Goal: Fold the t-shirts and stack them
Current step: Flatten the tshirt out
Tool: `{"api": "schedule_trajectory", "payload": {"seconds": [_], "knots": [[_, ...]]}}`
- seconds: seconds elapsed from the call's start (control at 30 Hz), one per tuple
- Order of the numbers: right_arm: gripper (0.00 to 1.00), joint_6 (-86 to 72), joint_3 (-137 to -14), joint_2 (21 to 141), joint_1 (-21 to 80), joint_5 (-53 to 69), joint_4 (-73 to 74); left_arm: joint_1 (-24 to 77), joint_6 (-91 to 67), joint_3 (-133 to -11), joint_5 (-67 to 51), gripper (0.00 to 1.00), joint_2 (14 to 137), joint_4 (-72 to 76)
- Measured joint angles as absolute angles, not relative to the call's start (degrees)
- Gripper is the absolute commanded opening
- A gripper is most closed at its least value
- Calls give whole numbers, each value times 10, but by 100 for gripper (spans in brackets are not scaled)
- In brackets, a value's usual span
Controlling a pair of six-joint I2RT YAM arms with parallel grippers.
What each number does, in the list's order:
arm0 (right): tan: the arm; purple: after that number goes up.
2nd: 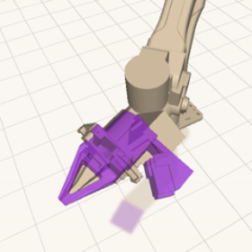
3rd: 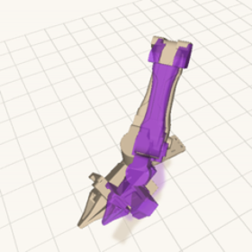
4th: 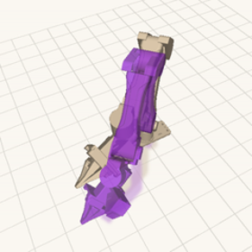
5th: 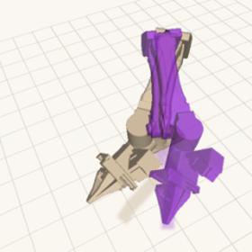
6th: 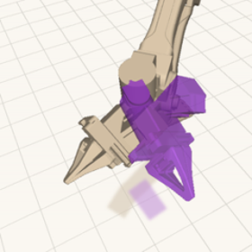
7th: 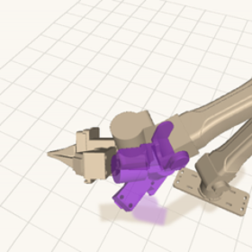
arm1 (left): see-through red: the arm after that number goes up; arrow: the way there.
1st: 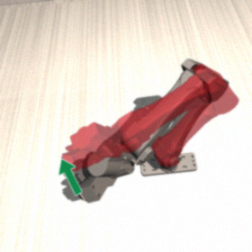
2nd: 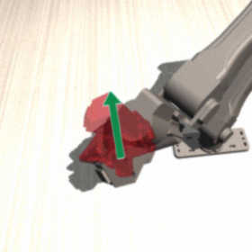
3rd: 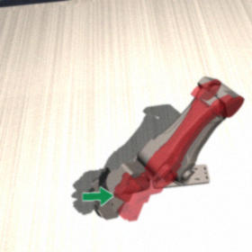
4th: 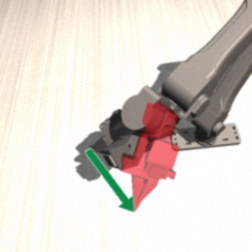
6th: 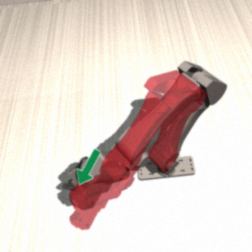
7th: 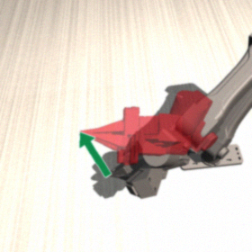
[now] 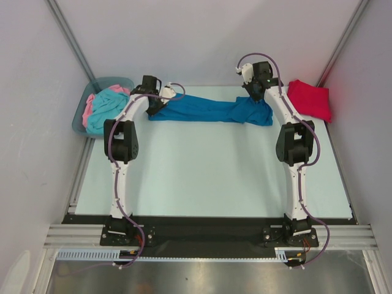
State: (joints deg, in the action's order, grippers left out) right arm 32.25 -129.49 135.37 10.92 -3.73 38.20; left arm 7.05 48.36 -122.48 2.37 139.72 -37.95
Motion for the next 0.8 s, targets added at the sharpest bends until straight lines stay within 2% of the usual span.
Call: {"api": "schedule_trajectory", "payload": {"seconds": [0.8], "knots": [[0,331,-1295,1354,113,-43,378,70,485,-1211,21,50,1400,-381]]}}
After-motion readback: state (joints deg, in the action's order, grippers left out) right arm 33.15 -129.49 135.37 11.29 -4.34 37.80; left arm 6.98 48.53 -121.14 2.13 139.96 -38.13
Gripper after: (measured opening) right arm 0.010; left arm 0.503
